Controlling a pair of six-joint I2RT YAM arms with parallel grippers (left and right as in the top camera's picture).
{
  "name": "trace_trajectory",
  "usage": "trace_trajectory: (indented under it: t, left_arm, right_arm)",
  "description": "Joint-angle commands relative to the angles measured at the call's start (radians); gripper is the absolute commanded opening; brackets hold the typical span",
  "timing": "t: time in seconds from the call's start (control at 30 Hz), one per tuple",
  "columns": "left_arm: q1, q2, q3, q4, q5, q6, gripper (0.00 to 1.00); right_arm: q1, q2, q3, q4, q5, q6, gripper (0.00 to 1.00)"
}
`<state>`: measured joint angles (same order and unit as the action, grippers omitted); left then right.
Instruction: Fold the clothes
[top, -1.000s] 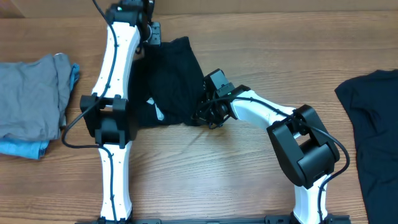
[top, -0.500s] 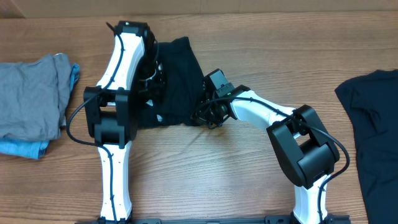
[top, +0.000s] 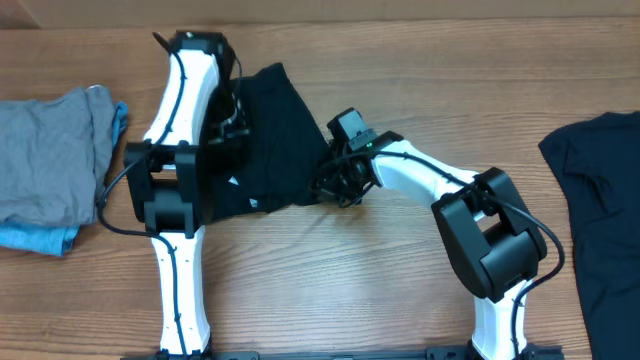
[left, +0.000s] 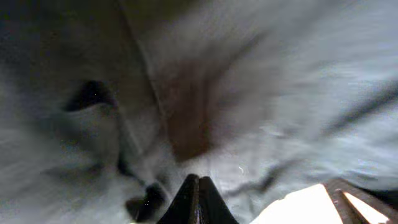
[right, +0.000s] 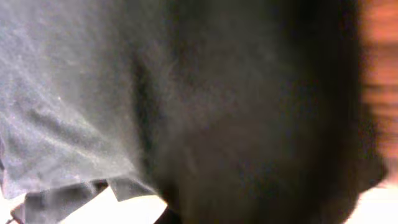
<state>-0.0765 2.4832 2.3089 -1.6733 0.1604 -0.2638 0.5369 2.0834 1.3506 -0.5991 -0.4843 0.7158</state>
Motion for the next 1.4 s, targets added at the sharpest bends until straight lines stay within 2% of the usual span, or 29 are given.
trace_trajectory:
  t: [0.0, 0.03, 0.07, 0.13, 0.17, 0.27, 0.33, 0.37, 0.4, 0.43, 0.47, 0.53, 0.57, 0.73, 0.93, 1.07, 1.17, 1.23, 1.37]
  left_arm:
    - [-0.016, -0.060, 0.175, -0.017, -0.029, -0.021, 0.08]
    - [-0.018, -0.077, 0.203, -0.017, -0.029, -0.022, 0.09]
    - [-0.018, -0.097, 0.218, -0.017, -0.026, -0.032, 0.06]
    - [-0.013, -0.159, 0.220, -0.008, -0.031, -0.032, 0.04]
    - [-0.014, -0.193, 0.220, 0.006, -0.030, -0.032, 0.04]
    - [-0.027, -0.357, 0.220, 0.023, -0.095, -0.060, 0.15]
    - [-0.028, -0.422, 0.220, 0.008, -0.108, -0.094, 0.26]
    - [-0.027, -0.428, 0.220, -0.017, -0.065, -0.097, 0.40]
    - [-0.027, -0.428, 0.205, -0.016, 0.022, -0.060, 0.59]
    - [-0.027, -0.428, 0.182, -0.016, 0.080, -0.045, 0.66]
    - [-0.027, -0.428, 0.153, -0.016, 0.078, -0.039, 0.68]
    - [-0.029, -0.428, 0.052, -0.013, -0.153, -0.123, 0.67]
    - [-0.029, -0.428, 0.029, -0.006, -0.171, -0.123, 0.68]
    - [-0.029, -0.428, -0.137, 0.135, -0.178, -0.143, 0.68]
    - [-0.055, -0.428, -0.496, 0.343, -0.160, -0.164, 0.67]
    - [-0.055, -0.428, -0.652, 0.473, -0.159, -0.164, 0.69]
    - [-0.053, -0.428, -0.770, 0.605, -0.161, -0.163, 0.68]
    - [-0.050, -0.428, -0.799, 0.649, -0.192, -0.155, 0.68]
    - [-0.048, -0.426, -0.843, 0.744, -0.293, -0.123, 0.68]
  right_arm:
    - [-0.015, -0.105, 0.134, -0.089, 0.003, -0.218, 0.13]
    - [-0.013, -0.126, 0.175, -0.130, 0.023, -0.292, 0.19]
    - [-0.014, -0.144, 0.232, -0.198, 0.038, -0.342, 0.34]
    - [-0.045, -0.174, 0.304, -0.266, 0.038, -0.357, 0.39]
    - [-0.062, -0.185, 0.320, -0.263, 0.031, -0.393, 0.48]
    - [-0.094, -0.192, 0.365, -0.229, 0.045, -0.642, 0.54]
    - [-0.071, -0.167, 0.365, -0.189, 0.122, -0.799, 0.59]
    - [-0.051, -0.145, 0.365, -0.166, 0.158, -0.859, 0.65]
    - [-0.031, -0.114, 0.365, -0.136, 0.197, -0.911, 0.70]
    - [-0.020, -0.089, 0.365, -0.103, 0.232, -0.919, 0.71]
    - [-0.016, -0.071, 0.365, -0.074, 0.248, -0.918, 0.71]
    - [-0.013, -0.021, 0.365, 0.006, 0.245, -0.896, 0.69]
    - [-0.011, -0.008, 0.365, 0.028, 0.245, -0.896, 0.69]
    - [0.001, 0.072, 0.365, 0.187, 0.245, -0.900, 0.68]
    - [0.040, 0.164, 0.365, 0.299, 0.244, -0.908, 0.64]
    - [0.045, 0.230, 0.365, 0.303, 0.249, -0.906, 0.53]
    - [0.027, 0.247, 0.365, 0.296, 0.262, -0.895, 0.53]
    - [0.014, 0.247, 0.365, 0.274, 0.339, -0.845, 0.53]
    - [-0.017, 0.247, 0.365, 0.130, 0.343, -0.843, 0.53]
